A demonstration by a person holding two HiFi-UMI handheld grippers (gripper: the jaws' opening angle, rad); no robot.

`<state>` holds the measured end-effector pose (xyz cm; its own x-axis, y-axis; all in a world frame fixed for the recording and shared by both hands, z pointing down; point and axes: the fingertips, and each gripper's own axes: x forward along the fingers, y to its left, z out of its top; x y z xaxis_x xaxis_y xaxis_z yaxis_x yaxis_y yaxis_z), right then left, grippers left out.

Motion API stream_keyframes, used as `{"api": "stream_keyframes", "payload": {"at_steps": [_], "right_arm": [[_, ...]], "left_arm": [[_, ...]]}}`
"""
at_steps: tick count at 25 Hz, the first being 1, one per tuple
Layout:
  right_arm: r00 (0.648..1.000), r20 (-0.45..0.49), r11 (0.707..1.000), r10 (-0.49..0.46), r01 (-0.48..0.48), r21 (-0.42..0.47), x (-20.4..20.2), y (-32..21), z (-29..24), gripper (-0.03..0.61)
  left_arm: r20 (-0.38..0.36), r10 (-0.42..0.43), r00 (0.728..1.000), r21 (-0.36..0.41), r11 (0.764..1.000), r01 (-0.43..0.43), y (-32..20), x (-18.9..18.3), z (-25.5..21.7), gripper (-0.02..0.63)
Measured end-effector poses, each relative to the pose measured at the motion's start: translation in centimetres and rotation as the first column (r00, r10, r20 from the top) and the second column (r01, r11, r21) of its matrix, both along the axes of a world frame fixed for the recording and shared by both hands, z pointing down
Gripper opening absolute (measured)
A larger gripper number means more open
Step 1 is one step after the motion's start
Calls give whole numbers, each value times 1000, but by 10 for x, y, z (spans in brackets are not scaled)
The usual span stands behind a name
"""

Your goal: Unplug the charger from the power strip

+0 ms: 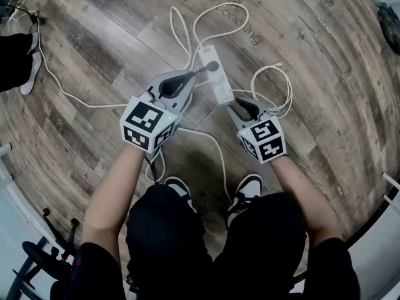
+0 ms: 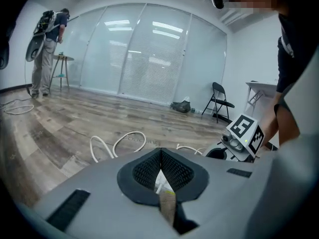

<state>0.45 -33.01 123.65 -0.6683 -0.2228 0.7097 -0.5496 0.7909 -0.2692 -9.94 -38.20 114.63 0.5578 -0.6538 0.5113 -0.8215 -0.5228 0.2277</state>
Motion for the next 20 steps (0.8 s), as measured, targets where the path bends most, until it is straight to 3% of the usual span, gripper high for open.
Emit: {"api": "stream_keyframes", "payload": {"at_steps": [5,10,14,20], "right_arm": [[1000,-13,999,28,-28,21,-9,-16,34,136],[998,-59,995,37,-32,93,-19,-29,39,140],[996,-79,996,33,-26,89,-24,-31,39,132],[994,-81,993,68,-59,104,-24,-35,36,121]], "left_arm": [[30,72,997,-19,997,-72,-28,18,53,20],[54,92,994,-108,990,-85,-46,34,92,20],[103,117,988,-141,985,-102,-47,36,112,20],[82,113,990,-183,978,-96,-50,34,121,20]]}}
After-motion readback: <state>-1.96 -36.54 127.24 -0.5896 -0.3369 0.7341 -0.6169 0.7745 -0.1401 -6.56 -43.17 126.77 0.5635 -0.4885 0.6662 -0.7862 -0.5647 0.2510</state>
